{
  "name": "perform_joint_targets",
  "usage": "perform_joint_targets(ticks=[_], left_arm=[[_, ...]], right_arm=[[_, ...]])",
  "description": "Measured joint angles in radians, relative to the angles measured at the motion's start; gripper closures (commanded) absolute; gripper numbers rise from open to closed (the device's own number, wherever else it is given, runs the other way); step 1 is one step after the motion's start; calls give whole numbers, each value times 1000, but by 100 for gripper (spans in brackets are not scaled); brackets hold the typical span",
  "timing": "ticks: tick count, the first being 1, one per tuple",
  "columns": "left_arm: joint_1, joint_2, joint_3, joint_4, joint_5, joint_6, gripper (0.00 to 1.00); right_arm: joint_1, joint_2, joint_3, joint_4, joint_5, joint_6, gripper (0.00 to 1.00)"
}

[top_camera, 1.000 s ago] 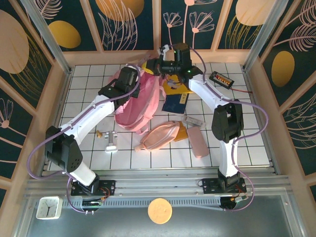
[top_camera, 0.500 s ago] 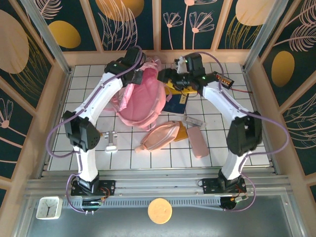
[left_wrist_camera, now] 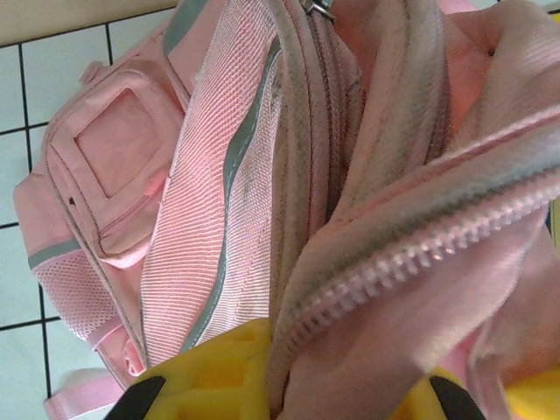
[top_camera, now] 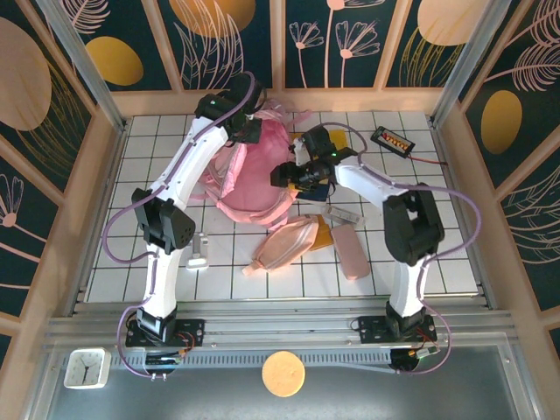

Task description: Pack the student bag

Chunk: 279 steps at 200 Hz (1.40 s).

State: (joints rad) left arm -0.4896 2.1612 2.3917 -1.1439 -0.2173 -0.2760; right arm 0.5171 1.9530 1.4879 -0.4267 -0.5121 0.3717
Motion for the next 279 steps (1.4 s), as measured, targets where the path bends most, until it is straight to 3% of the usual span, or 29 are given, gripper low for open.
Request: perform_joint_targets(ticks=[8,19,27,54,71,103,128,166,223,279], left_arm=[[0,0,0,-10,-6,0,100],[0,0,-2,-24,-24,0,100],[1,0,-5,-32,-33,0,100],[4,-39,-106,-18,-61,0,100],[9,-83,-192,13,-69,-4,100],[31,-130,-285,34,-79,-7,100],[37,-128,-301,51,-71,-7,100],[37,-108,-285,59,-49,-6,100],[37,-95,-280,66,-32,2,100],[37,-95,-285,69,-26,5,100]], right_arm=[[-5,30,2,0,16,-8,75],[-18,72,3,2,25,-17,75],[-27,95,4,9,23,-23,68],[-45,122,19,33,-13,-59,32],[-46,85,21,34,-23,-71,25],[-125,-87,-18,26,-41,-72,25],[-308,-213,-96,42,-39,-40,24],[-529,-171,-280,191,-76,116,24],[-554,39,-315,427,-162,304,24],[-547,165,-174,505,-178,400,26]])
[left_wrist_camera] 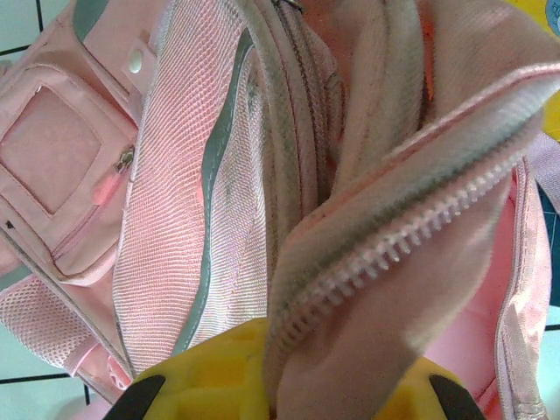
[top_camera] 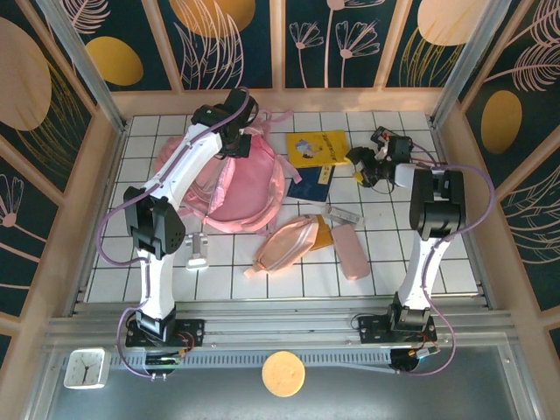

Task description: Pack the student bag

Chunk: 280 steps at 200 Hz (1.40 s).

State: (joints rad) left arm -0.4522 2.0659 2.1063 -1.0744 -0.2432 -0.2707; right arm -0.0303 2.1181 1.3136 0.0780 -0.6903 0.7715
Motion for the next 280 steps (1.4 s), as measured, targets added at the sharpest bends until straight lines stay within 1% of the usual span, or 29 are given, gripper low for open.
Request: perform_joint_targets(ticks=[65,98,112,126,144,151,153,157,159,191,214,229,253,280], left_arm=[[0,0,-14,8,5,7,100],[2,0,-31,23,13,9,100],[5,0,-40,30,18,12,100],[7,0,-50,36,23,15,100],[9,-1,-59,43,24,15,100],[9,-2,-62,46,24,15,100],[9,-2,-63,47,24,15,100],[9,-2,-65,48,24,15,100],[9,-2,-67,49,24,15,100],[9,-3,-74,53,27,15,100],[11,-3,-74,53,29,15,100],[16,-3,-74,53,35,14,100],[26,-4,-59,49,42,14,100],[41,12,19,9,50,5,100]], right_arm=[[29,105,150,7,9,45,29],[32,138,191,13,6,55,35],[32,144,191,30,5,63,43],[34,156,184,69,3,75,57],[43,170,158,129,2,85,80],[47,176,152,146,1,90,90],[48,177,150,150,2,98,94],[50,181,146,164,-2,97,97],[51,182,145,168,-1,106,100],[58,184,119,267,-10,121,100],[57,152,46,337,-1,129,100],[54,90,-23,376,8,141,100],[39,-16,-84,396,8,149,100],[11,-167,-155,401,6,153,100]])
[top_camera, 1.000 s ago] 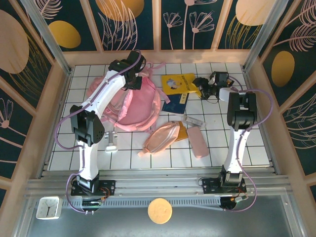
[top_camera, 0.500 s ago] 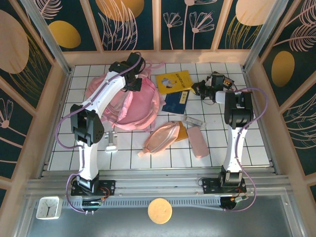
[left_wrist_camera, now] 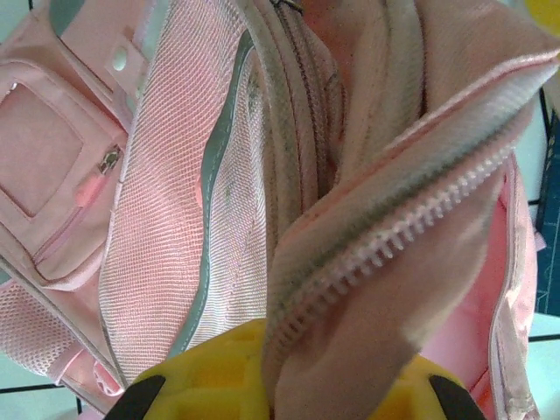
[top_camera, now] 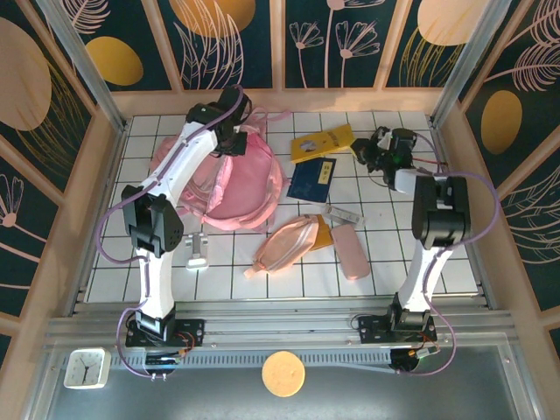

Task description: Pack the student bag

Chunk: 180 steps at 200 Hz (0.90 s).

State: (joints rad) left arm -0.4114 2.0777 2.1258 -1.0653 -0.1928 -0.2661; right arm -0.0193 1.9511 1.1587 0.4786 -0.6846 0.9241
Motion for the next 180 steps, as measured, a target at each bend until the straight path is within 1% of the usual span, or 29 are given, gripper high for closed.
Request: perform_joint_targets(ticks=[23,48,73,85,103,116,124,158,180], left_arm=[[6,18,51,-24,10,-12,100],[7,55,108,-51,29,-26,100],[6,106,182,-78,56,-42,100],[5,148,253,-109,63,-47,100],[0,235,418,-174,72,-55,100],[-5,325,593,-237,84,-62,100],[-8,359,653,-253,94,-68,100],[-18,381,698,-291,127,-80,100],[-20,380,698,-317,133,-79,100]], right_arm=[[-21,-138,-57,-2,-8,3,100],[-22,-248,-98,-19,-24,3,100],[11,-312,-113,-27,-40,11,100],[42,-328,-113,-27,-45,17,100],[105,-333,-113,-23,-51,25,100],[156,-328,-113,-15,-52,25,100],[188,-319,-113,-2,-51,24,100],[321,-227,-112,18,-56,-30,100],[356,-155,-112,6,-56,-75,100]])
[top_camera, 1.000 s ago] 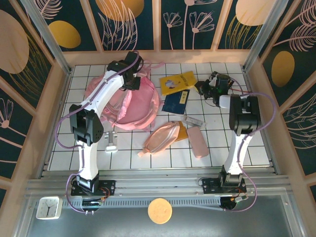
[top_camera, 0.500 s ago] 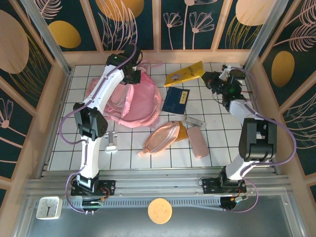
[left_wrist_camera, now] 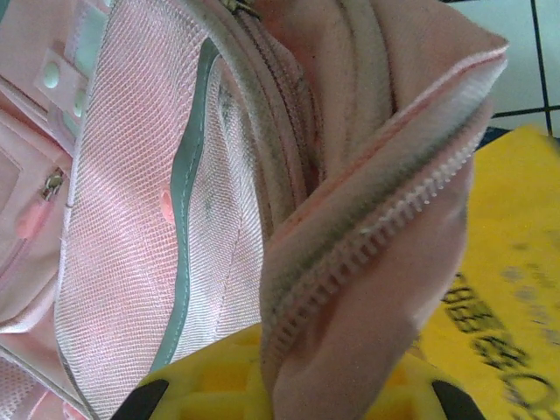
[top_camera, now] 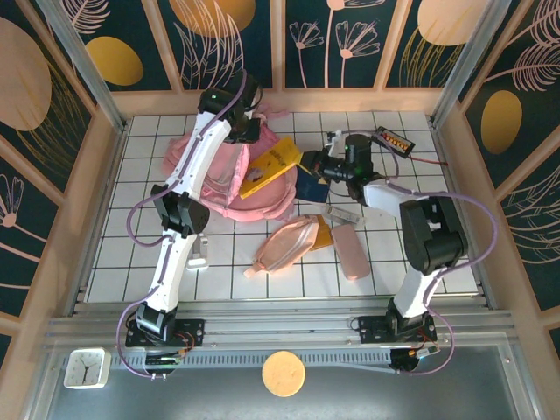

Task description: Pack the student bag

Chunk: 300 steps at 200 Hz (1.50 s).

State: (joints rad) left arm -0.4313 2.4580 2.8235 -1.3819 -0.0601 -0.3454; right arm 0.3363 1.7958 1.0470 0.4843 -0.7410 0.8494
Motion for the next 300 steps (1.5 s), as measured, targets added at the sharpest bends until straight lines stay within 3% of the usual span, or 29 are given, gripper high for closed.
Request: perform_joint_targets(ticks=[36,89,112,121,134,152,186,231,262,300], left_arm=[[-1,-2,-2,1,16,0,100],[-28,-2,5,0,52,-5,100],[-40,-2,5,-10,47,-4,100],[-39,-2,5,-9,43,-4,100],[-39,-2,5,-9,43,-4,100],[-47,-2,4,-9,43,-4,100],[-59,-2,0,-8,28,-3,100],[-62,10,9,-8,19,-2,100],[-86,100,94,-9,19,0,100],[-120,181,107,-5,22,4,100]], right_arm=[[10,100,51,-111,17,-82,100],[93,314,333,-197,54,-103,100],[121,440,514,-222,50,-69,61],[130,479,580,-242,55,-72,52],[142,488,607,-286,72,-84,40],[145,449,594,-377,100,-128,35],[91,237,441,-536,148,-203,34],[-95,-35,335,-735,217,-321,34],[-198,34,332,-853,213,-435,36],[-212,238,332,-912,178,-505,40]])
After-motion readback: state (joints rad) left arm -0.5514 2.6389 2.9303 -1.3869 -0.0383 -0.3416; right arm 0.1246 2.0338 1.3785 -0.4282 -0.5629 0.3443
